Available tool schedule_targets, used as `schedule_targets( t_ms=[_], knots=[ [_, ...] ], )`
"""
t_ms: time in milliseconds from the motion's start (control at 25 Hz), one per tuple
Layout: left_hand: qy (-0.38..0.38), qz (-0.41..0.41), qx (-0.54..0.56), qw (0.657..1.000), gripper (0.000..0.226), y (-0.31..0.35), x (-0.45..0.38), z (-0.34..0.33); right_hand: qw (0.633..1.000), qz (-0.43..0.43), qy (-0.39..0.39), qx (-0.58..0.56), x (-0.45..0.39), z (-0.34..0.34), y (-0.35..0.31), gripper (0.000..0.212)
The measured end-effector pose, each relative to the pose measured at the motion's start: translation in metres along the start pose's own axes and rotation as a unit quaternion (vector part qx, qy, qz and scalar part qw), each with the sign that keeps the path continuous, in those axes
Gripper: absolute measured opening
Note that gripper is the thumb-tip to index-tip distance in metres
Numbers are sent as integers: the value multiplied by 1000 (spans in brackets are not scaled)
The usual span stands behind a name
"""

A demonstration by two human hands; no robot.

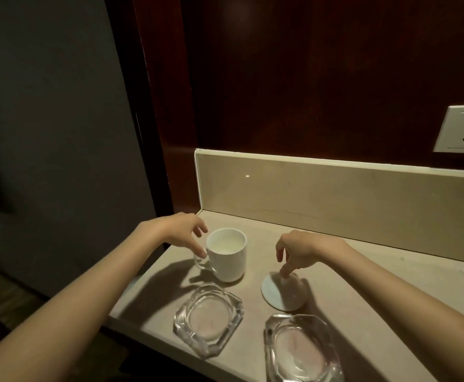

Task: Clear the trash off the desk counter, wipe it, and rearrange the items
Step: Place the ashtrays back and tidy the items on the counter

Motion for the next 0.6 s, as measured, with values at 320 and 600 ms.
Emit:
schedule_targets(
  t_ms=[320, 600],
  knots=[
    [-69, -68, 131, 987, 13, -24, -14, -32, 999, -29, 6, 32, -6, -12, -11, 32],
    [-31, -140, 122, 982, 5, -9, -32, -26, 998, -38, 31, 45, 9, -12, -14, 20]
  ],
)
Point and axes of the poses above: each hand's wrist, its own x-axis away from the middle knuckle, its own z-axis out of the back of the hand, y = z × x, the point moved 6 cm from there along -x, towards the middle knuckle, and after that the axes turned 2 degrees about -x, right-handed, at the moved point
